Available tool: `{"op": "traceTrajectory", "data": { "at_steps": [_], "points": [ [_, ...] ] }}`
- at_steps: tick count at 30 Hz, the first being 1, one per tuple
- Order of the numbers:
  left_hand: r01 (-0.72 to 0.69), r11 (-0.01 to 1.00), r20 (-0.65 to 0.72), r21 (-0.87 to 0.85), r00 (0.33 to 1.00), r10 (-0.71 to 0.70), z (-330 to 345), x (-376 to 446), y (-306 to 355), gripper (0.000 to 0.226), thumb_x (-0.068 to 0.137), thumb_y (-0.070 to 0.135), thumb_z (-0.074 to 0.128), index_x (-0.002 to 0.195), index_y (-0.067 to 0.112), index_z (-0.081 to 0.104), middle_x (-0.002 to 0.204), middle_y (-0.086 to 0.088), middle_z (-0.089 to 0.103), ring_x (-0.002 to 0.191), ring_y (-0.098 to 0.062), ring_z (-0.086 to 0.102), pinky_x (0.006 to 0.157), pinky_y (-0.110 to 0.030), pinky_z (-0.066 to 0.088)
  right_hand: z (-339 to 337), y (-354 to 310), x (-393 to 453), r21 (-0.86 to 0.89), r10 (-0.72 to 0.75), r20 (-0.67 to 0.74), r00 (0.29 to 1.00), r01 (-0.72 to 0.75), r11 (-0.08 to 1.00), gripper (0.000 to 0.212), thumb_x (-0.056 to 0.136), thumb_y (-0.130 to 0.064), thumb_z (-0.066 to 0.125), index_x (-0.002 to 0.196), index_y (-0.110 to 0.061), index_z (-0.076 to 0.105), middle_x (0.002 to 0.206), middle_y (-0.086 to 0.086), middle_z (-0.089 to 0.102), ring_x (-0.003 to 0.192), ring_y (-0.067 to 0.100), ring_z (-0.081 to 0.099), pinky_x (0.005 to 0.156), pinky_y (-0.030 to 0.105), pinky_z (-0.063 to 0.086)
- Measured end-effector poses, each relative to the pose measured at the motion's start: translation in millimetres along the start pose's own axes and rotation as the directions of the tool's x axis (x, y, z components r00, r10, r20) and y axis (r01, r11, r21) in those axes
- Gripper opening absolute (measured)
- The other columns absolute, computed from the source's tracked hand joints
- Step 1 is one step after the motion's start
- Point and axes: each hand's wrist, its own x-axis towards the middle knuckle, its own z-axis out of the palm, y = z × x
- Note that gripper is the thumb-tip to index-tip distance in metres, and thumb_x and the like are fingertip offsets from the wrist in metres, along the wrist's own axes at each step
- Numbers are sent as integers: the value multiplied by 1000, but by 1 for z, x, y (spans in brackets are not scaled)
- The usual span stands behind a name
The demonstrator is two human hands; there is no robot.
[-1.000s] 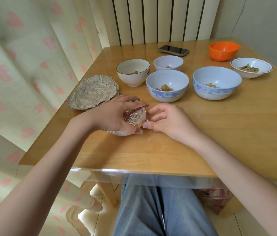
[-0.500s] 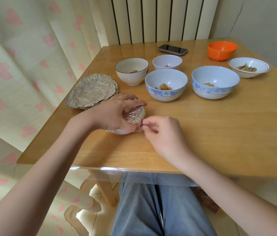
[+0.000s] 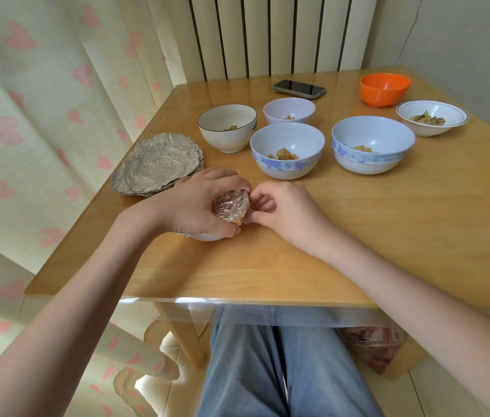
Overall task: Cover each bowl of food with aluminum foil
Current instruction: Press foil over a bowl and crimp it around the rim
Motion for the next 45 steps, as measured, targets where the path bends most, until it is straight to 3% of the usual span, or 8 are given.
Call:
{"op": "traceTrajectory", "data": {
  "at_steps": [6,11,17,25,33,37,41,45],
  "points": [
    [-11,1000,44,3,999,10,-3,-1,-1,87,52,67,55,134,40,45,130,19,38,130,-9,33,113,-36,26,-4,10,12,-69,-95,21,995,96,993,10,78,-5,72,87,-10,71,76,2,68,71,14,63,75,30,52],
    [5,1000,64,25,998,-7,-5,-1,1,93,51,68,55,138,39,42,136,16,38,132,-9,30,114,-41,27,-16,4,21,-271,-132,58,990,143,952,5,79,-20,71,80,-17,67,76,3,66,75,20,61,68,38,50],
    [27,999,85,25,996,-29,-6,-1,2,98,49,68,53,142,41,38,135,23,31,135,-8,26,116,-41,24,-33,-18,38,-647,-206,132,970,242,723,27,77,-38,65,63,-23,48,58,-6,44,69,20,47,53,29,22],
    [37,999,91,32,995,-40,-6,-1,4,92,50,70,53,138,44,41,140,18,34,134,-9,27,114,-45,25,-43,-6,35,-497,-215,236,948,308,811,28,68,-51,74,76,-26,67,61,-16,55,68,7,53,54,21,31],
    [67,995,100,68,992,-73,-7,-3,8,96,47,69,50,139,43,38,140,19,32,134,-6,23,114,-46,24,-38,-16,38,-596,-250,207,946,325,735,23,79,-42,68,71,-22,61,66,-8,51,71,16,49,55,29,26],
    [123,987,95,99,987,-133,-8,-2,14,80,48,64,55,125,46,40,123,24,30,129,-4,22,108,-50,31,-33,-2,14,-393,-109,113,988,146,908,9,83,-32,70,89,-26,68,69,-17,56,74,8,56,66,32,47],
    [206,964,131,166,965,-229,-11,1,22,84,48,67,56,126,44,37,135,14,32,132,-16,24,103,-50,34,-22,-1,-14,-165,-38,33,999,43,985,17,80,-27,73,97,-25,70,88,-10,69,75,3,62,77,31,53],
    [173,955,198,241,955,-222,-16,-3,21,121,46,86,63,148,54,7,162,16,-3,150,-15,-5,118,-60,0,-10,-11,-23,-96,-3,17,1000,5,995,35,76,-35,77,108,-22,66,98,-8,67,83,4,63,81,28,53]
  ]
}}
